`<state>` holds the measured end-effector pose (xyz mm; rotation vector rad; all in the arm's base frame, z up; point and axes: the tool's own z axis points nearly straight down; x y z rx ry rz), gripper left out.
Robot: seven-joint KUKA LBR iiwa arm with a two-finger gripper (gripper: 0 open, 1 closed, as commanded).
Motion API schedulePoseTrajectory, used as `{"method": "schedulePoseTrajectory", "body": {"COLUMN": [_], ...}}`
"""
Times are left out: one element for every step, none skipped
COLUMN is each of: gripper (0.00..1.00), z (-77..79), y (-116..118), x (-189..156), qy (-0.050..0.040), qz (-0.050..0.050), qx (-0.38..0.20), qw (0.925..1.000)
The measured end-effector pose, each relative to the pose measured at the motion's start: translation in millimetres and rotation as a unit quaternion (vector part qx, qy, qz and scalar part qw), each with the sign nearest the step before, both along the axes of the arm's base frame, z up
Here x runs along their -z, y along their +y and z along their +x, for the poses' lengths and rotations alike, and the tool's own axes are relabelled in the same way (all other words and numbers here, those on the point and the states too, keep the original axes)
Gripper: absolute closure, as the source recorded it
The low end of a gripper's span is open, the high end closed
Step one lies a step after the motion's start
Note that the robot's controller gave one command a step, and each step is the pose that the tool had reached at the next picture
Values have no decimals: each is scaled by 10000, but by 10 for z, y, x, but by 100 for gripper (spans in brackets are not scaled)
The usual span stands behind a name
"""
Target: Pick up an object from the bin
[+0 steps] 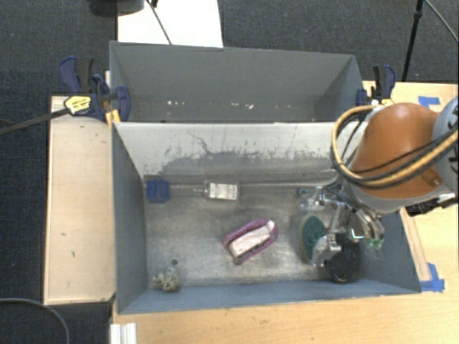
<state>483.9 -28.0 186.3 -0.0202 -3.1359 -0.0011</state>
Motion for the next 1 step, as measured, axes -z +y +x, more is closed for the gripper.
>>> {"method": "schedulePoseTrajectory", "body": {"gripper": [0], "z": [424], "y": [-316], "x": [1072], "qy": [-13], "qz": [2], "qx": [988], "qw": [9951]}}
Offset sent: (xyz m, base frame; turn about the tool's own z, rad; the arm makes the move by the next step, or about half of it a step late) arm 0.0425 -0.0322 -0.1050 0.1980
